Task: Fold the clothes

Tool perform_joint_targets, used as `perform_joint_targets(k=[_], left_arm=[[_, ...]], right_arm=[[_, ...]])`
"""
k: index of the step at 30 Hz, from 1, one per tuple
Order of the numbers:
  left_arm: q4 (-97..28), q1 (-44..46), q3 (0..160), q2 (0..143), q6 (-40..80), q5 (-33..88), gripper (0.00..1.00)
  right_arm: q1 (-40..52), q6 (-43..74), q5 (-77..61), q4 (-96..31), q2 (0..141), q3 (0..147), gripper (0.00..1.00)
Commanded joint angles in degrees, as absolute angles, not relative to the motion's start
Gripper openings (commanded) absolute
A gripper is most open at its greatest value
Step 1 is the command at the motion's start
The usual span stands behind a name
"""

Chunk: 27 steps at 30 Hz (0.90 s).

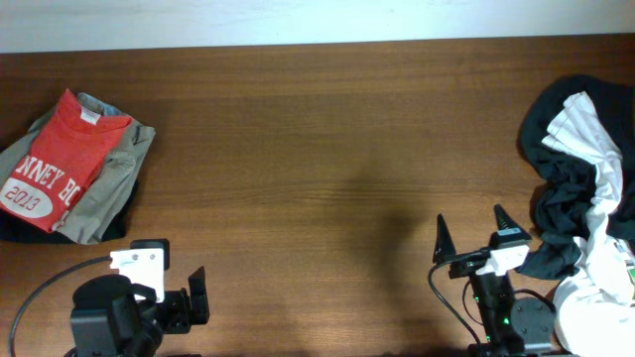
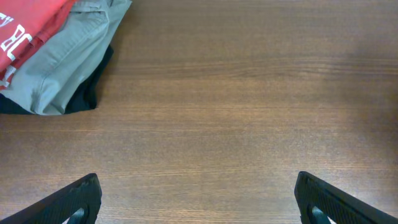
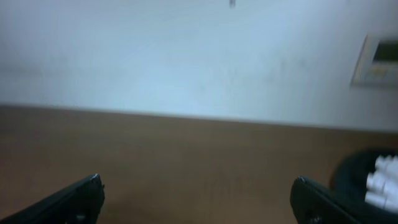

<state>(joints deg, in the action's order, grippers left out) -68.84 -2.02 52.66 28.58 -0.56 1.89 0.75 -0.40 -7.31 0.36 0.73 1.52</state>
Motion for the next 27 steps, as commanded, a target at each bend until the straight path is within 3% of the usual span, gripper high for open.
perform_joint_targets(k=[1, 20, 25, 27], left_arm=[[-68.69, -2.13, 52.53, 28.32, -0.43, 1.69, 0.99], [-68.66, -2.13, 52.53, 28.18, -0.43, 1.69, 0.99], [-68.16, -2.13, 51.77, 23.16, -0.45, 1.67, 0.99], [-62.24, -2.13, 45.91, 18.52, -0.45, 1.67, 0.99]], right_arm=[[1.13, -1.67, -5.74, -1.37, 0.21, 0.32, 0.99], [1.13, -1.67, -5.72, -3.92, 0.36, 0.32, 0.99], [1.13, -1.67, -5.72, -3.92, 0.36, 0.32, 0.99], [1.13, -1.67, -5.72, -3.92, 0.36, 0.32, 0.99]])
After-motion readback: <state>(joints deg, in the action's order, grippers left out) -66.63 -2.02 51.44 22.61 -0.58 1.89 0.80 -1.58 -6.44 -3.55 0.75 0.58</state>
